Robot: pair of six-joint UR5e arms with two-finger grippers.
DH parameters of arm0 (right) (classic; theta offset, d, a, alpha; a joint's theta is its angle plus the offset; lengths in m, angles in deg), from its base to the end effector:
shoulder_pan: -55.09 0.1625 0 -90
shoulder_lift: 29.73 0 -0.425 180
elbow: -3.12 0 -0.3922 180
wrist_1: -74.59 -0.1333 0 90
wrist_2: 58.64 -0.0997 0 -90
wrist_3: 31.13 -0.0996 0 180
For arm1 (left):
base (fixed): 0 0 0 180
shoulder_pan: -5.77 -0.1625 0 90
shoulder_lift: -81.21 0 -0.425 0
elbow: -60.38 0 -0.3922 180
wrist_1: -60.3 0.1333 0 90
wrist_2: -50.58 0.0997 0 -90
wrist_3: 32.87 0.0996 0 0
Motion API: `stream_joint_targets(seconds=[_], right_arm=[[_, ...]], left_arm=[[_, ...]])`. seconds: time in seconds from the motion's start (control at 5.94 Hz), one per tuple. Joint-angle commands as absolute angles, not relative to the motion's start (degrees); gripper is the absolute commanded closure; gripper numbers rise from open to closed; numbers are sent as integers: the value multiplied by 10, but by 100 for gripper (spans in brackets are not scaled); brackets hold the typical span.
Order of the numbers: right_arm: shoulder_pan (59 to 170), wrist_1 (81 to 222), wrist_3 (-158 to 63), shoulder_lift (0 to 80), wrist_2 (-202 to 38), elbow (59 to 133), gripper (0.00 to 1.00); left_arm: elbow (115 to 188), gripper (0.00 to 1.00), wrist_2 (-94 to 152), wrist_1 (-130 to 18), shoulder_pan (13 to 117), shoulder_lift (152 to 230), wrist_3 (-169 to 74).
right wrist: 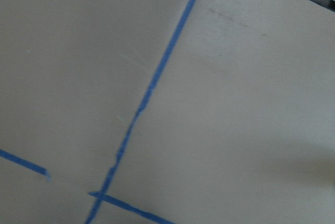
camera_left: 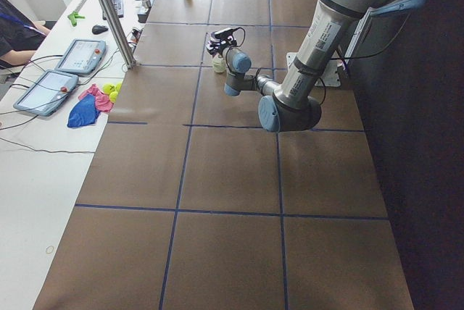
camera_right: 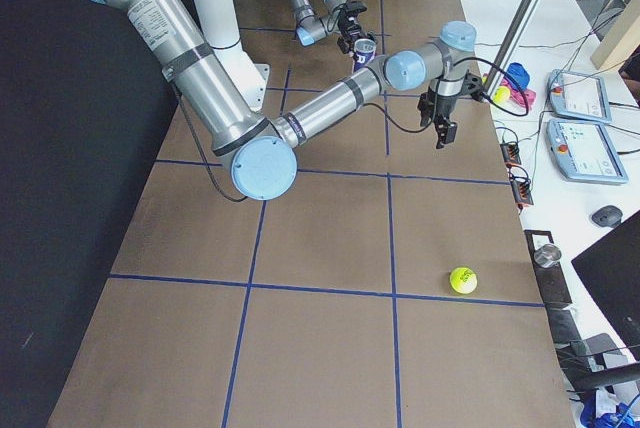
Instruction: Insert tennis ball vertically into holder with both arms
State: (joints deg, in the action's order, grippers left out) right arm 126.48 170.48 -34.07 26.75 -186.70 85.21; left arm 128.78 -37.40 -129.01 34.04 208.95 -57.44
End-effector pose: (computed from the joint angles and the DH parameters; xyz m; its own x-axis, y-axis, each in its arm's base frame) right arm -0.1580 -0.6946 0.3875 0.6943 -0.4021 0.5969 0.2651 0.9140 0.3072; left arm 0.5375 -0.4444 0.2568 0.2986 0.8714 -0.3892 0.5527 0.1746 0.8149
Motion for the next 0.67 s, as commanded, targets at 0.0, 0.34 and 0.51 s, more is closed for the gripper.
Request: stream_joint_targets(seconds=[0.0,0.34,0.51], right_arm=[[1329,1601,-214,284,-1886,708,0],[1332,1479,-194,326,-1885,643,0],[1332,1432,-179,328,-1879,600,0]], left_arm=[[1288,20,-374,-1290,343,2089,-574],[1288,20,-374,-1290,343,2089,-574],[1288,20,-374,-1290,344,2089,-575]])
